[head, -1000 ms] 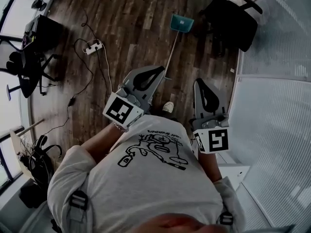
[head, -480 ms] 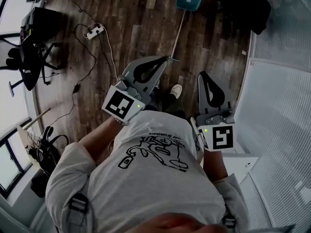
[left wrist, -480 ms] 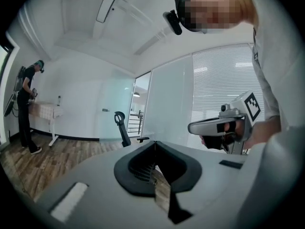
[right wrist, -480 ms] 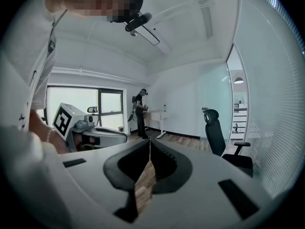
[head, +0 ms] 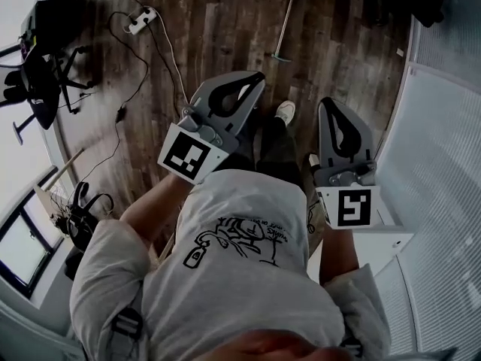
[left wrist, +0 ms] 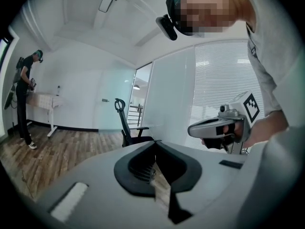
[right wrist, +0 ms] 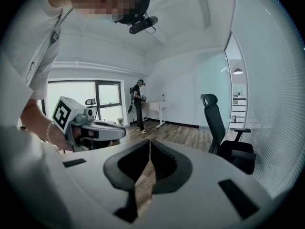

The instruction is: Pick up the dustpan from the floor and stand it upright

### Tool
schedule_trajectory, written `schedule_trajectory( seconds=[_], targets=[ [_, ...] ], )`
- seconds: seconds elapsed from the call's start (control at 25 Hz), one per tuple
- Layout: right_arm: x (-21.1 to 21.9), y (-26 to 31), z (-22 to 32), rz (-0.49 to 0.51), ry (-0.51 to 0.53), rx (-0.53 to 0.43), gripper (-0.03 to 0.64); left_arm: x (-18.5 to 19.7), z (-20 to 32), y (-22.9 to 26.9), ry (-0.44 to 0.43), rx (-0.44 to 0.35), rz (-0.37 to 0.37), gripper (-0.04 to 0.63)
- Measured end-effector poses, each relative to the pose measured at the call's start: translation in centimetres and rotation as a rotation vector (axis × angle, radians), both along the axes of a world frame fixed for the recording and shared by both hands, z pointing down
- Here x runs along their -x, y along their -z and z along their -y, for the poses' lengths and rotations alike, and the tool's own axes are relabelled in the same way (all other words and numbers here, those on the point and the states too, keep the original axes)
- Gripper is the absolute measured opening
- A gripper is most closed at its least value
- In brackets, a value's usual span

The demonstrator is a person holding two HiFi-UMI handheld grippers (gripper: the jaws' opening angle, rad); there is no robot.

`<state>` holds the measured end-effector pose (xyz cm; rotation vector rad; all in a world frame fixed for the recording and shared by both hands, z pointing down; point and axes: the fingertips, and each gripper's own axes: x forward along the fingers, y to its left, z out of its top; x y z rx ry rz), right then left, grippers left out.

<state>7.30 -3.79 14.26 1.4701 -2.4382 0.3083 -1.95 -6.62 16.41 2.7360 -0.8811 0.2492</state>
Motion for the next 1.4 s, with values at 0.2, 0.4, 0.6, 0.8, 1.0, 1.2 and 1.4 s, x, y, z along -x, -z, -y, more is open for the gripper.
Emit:
schedule_trajectory(
  seconds=[0.2, 0.4, 0.6, 0.8, 1.0, 1.2, 1.4],
  targets=[
    [-0.5, -5.4, 1.1, 0.007, 0.003, 0.058, 0.009, -0.2, 1.4, -5.3, 0.022, 0.057, 0.018, 0.003],
    [-0.8, -10.6, 1.1, -0.012, 0.017, 0.091, 0.009, -0.2, 1.7, -10.4, 0.015, 0.081, 0.053, 0.003],
    [-0.9, -15.8, 1.5, -0.026, 0.025, 0.12, 0.009, -0.5, 1.9, -15.4, -0.016, 0.095, 0.081, 0.003],
    [-1.0, -20.7, 0.9, -0.041, 0.035, 0.15, 0.009, -1.1, 1.3, -20.6, -0.037, 0.125, 0.104, 0.003],
    [-0.9, -25.8, 1.6, -0.057, 0.053, 0.173, 0.009, -1.5, 1.7, -25.8, -0.065, 0.134, 0.142, 0.003],
    [-1.2, -30.4, 1.7, -0.085, 0.056, 0.194, 0.009, -1.9, 1.2, -30.6, -0.097, 0.175, 0.181, 0.003],
    [-1.5, -35.5, 1.7, -0.124, 0.074, 0.225, 0.011, -2.4, 1.1, -35.0, -0.115, 0.193, 0.193, 0.004]
  ],
)
